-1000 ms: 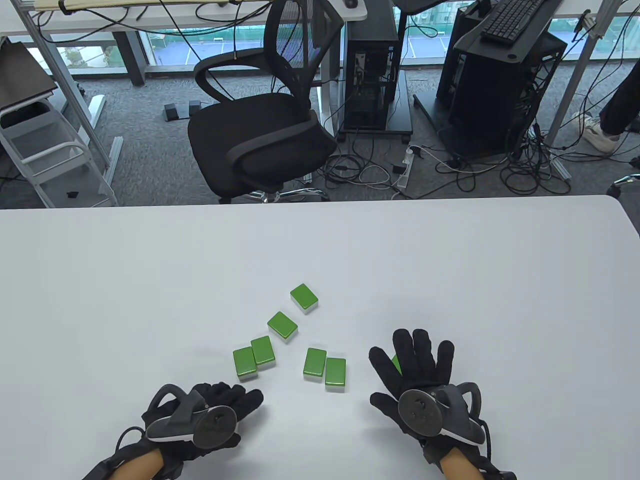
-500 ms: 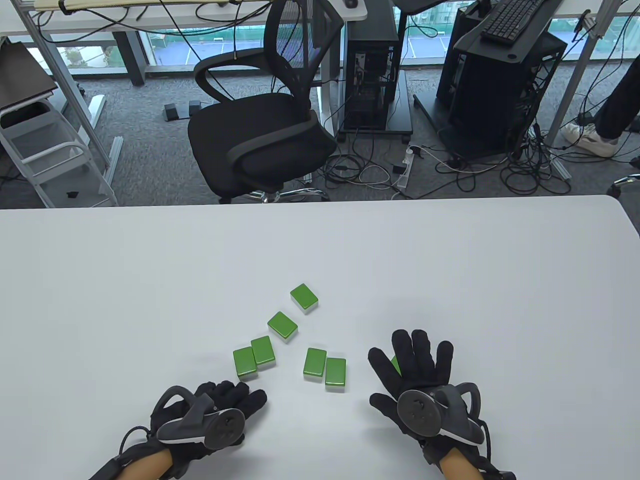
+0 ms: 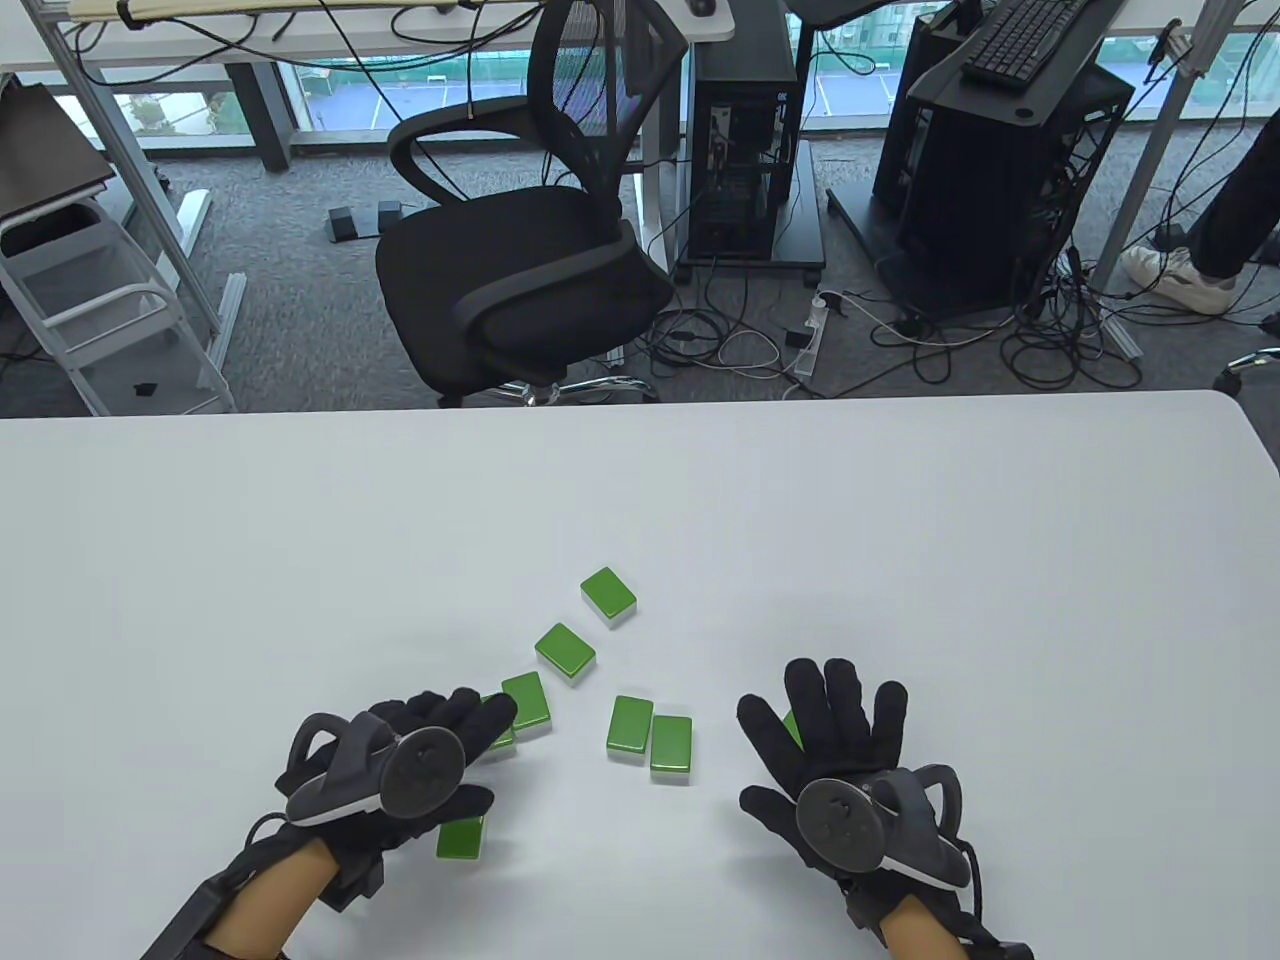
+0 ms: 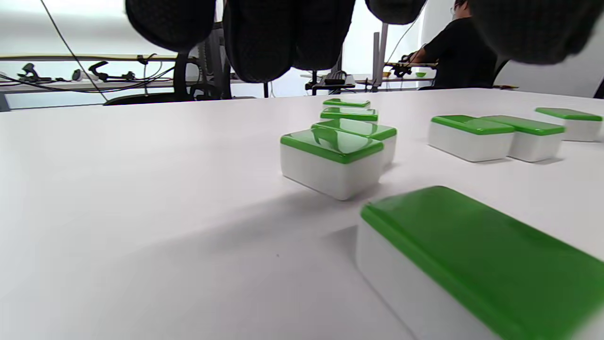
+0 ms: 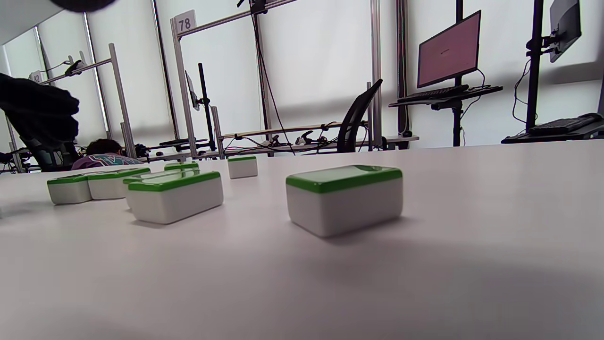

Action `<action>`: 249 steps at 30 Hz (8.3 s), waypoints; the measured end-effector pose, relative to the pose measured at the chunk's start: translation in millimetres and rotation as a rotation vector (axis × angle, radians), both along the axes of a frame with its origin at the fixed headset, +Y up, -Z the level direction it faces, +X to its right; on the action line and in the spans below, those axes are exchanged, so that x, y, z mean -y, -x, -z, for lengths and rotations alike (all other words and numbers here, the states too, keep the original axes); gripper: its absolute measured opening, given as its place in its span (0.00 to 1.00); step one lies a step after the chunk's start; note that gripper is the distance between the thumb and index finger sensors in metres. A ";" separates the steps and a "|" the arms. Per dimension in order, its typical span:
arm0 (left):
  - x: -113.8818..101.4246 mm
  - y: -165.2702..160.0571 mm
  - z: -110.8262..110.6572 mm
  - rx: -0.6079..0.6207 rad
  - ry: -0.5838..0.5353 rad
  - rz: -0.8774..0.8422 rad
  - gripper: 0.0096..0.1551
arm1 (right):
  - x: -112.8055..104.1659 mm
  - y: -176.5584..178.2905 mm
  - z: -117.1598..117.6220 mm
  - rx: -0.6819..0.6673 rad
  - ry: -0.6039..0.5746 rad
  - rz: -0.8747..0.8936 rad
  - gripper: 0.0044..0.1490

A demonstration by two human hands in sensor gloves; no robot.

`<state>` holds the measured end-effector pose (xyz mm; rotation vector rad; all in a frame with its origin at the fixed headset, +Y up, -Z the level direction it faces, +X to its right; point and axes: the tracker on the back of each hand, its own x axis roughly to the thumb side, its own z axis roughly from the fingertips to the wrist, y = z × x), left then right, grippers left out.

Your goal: Flip mahjong tiles upright in a row

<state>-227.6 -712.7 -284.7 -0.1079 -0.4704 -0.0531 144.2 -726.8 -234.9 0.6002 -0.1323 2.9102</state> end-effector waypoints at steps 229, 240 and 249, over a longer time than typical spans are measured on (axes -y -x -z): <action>7.6 -85.0 17.7 0.144 0.023 0.079 0.50 | 5.0 12.8 -3.2 -0.064 0.006 -0.055 0.48; 24.4 -82.2 -25.2 0.313 0.067 0.108 0.51 | 6.8 13.7 -3.1 -0.059 0.015 -0.079 0.48; 40.7 -85.5 -34.8 0.368 0.102 0.156 0.51 | 8.3 13.6 -3.4 -0.055 0.032 -0.089 0.48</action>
